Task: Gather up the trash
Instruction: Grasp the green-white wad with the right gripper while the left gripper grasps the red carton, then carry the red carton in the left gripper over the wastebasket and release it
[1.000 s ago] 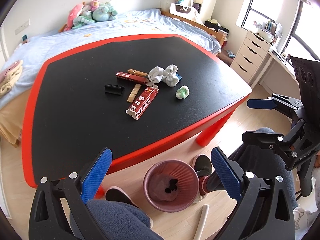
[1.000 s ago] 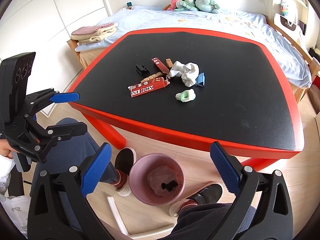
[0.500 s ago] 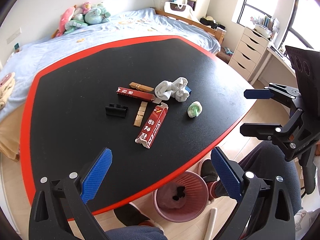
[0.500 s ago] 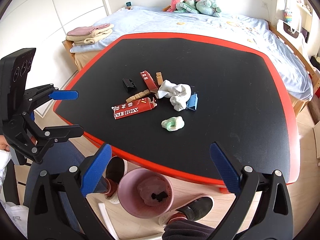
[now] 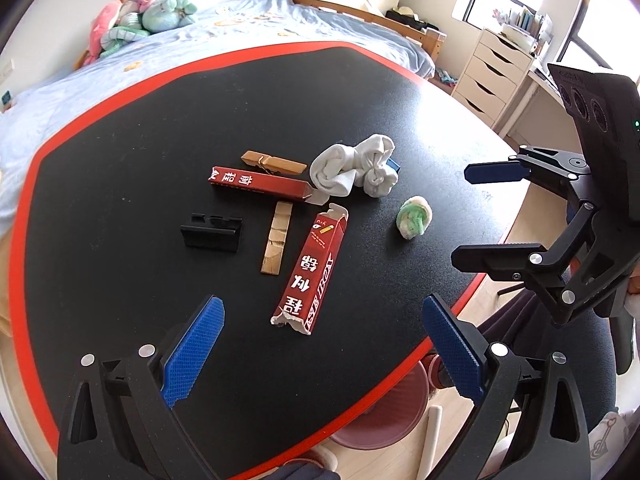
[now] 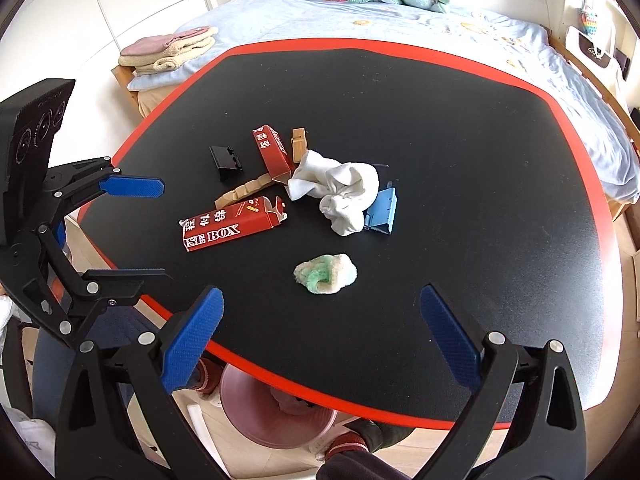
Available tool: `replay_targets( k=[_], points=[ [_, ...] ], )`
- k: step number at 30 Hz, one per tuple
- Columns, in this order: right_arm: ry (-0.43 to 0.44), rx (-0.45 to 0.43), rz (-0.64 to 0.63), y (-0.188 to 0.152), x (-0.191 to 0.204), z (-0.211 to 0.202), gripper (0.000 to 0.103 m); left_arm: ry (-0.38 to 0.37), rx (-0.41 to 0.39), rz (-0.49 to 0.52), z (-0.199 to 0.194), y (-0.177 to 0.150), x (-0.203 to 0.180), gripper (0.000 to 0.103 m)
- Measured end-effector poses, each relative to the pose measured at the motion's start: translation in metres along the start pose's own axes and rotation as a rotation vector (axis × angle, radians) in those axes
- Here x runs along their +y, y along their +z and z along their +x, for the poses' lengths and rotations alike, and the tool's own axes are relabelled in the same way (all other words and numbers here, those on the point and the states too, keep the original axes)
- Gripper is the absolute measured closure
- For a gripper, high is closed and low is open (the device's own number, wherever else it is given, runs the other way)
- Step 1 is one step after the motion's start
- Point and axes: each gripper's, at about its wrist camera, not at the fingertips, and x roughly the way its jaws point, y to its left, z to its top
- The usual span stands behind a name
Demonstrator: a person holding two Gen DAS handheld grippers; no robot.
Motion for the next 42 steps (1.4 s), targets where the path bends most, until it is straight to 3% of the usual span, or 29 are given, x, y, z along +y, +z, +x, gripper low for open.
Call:
replay_targets(
  k=[3, 5, 7, 13, 16, 19, 21, 25, 42],
  points=[
    [0.011, 0.004, -0.002, 0.003, -0.003, 0.008, 0.007, -0.006, 0.01, -0.002, 0.008, 0.001, 0.003, 0.008],
    [0.013, 0.011, -0.005, 0.005, -0.005, 0.014, 0.016, -0.009, 0.014, 0.001, 0.012, 0.002, 0.005, 0.008],
    [0.011, 0.02, -0.013, 0.006, -0.006, 0.019, 0.024, -0.014, 0.022, 0.006, 0.016, 0.001, 0.005, 0.02],
    [0.008, 0.029, -0.041, 0.007, -0.004, 0.029, 0.047, -0.009, 0.039, 0.009, 0.022, -0.001, 0.008, 0.04],
    [-0.006, 0.035, -0.049, 0.005, -0.003, 0.033, 0.059, 0.004, 0.031, 0.01, 0.019, -0.003, 0.01, 0.055],
    [-0.01, 0.029, -0.057, 0.005, -0.002, 0.033, 0.067, 0.015, 0.034, 0.01, 0.018, -0.004, 0.013, 0.076],
    [-0.014, 0.029, -0.061, 0.005, -0.002, 0.033, 0.068, 0.017, 0.036, 0.01, 0.016, -0.005, 0.015, 0.081],
    [-0.015, 0.022, -0.059, 0.008, -0.002, 0.033, 0.068, 0.025, 0.032, 0.001, 0.013, -0.005, 0.017, 0.087],
    [-0.007, -0.056, -0.053, -0.011, 0.022, -0.032, 0.069, 0.026, -0.038, 0.009, -0.047, -0.024, -0.012, 0.087]
  ],
)
